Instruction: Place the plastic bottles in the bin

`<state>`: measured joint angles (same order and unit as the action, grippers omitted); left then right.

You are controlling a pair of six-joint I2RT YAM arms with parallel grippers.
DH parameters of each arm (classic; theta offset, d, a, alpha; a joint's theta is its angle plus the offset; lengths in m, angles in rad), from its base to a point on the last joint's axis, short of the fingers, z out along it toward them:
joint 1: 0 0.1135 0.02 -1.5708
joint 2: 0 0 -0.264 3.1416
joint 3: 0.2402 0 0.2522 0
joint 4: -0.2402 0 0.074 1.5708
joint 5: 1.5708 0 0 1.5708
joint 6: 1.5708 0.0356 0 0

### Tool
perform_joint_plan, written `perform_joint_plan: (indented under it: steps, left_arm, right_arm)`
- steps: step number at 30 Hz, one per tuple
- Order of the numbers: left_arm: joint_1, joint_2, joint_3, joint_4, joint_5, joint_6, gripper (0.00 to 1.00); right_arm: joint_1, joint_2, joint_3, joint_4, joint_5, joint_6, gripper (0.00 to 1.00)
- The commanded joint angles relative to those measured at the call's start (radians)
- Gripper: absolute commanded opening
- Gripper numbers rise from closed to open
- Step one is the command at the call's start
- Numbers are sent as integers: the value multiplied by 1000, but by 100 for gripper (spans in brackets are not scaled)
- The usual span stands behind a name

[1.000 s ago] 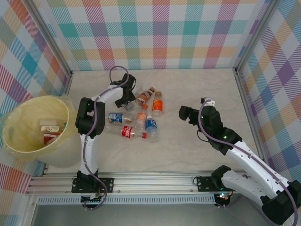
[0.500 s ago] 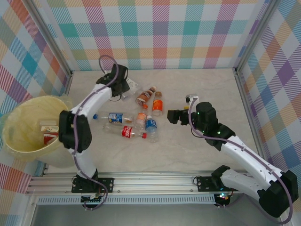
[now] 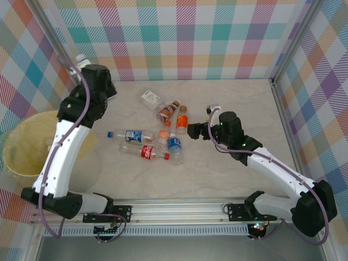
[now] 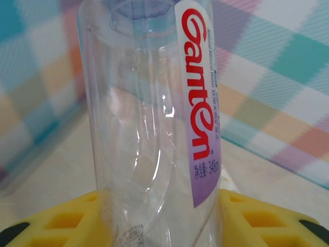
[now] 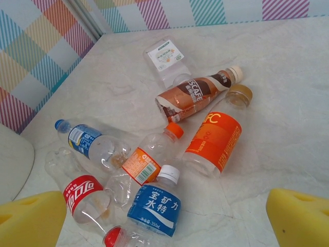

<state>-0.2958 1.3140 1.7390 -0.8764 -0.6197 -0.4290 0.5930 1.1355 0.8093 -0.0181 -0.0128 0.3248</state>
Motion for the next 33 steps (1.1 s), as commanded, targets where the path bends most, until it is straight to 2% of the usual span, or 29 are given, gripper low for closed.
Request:
perform_joint_plan:
  steps: [1, 3, 10, 14, 17, 19, 23, 28, 30, 33]
  left_arm:
    - [110, -56, 3, -165, -166, 30, 48]
    - [197, -102, -23, -183, -144, 30, 48]
    - [362, -227, -147, -193, -106, 48, 49]
    - [424, -254, -197, -293, -230, -4, 51]
    - [475, -314, -261, -290, -147, -12, 53]
    - [488, -333, -283, -312, -122, -30, 56]
    - [491, -322, -274, -379, -126, -48, 73]
    - [491, -312, -244, -384, -112, -27, 82]
    - [491, -308, -234, -379, -73, -22, 85]
    - [491, -319, -228, -340, 54, -13, 90]
  right_arm:
    - [-3, 14, 48, 51, -24, 7, 100]
    - [-2, 27, 58, 49, -30, 4, 100]
    - [-2, 57, 83, 25, -44, -9, 100]
    - [-2, 79, 105, 6, -55, -10, 100]
    - [-2, 108, 137, -19, -82, -21, 100]
    - [-2, 133, 166, -40, -101, -33, 100]
    - [-2, 176, 210, -59, -130, -38, 100]
    - [-2, 198, 210, -27, -113, 4, 100]
    - [-3, 198, 199, -15, -84, 32, 100]
    - [-3, 203, 182, 0, -2, 92, 100]
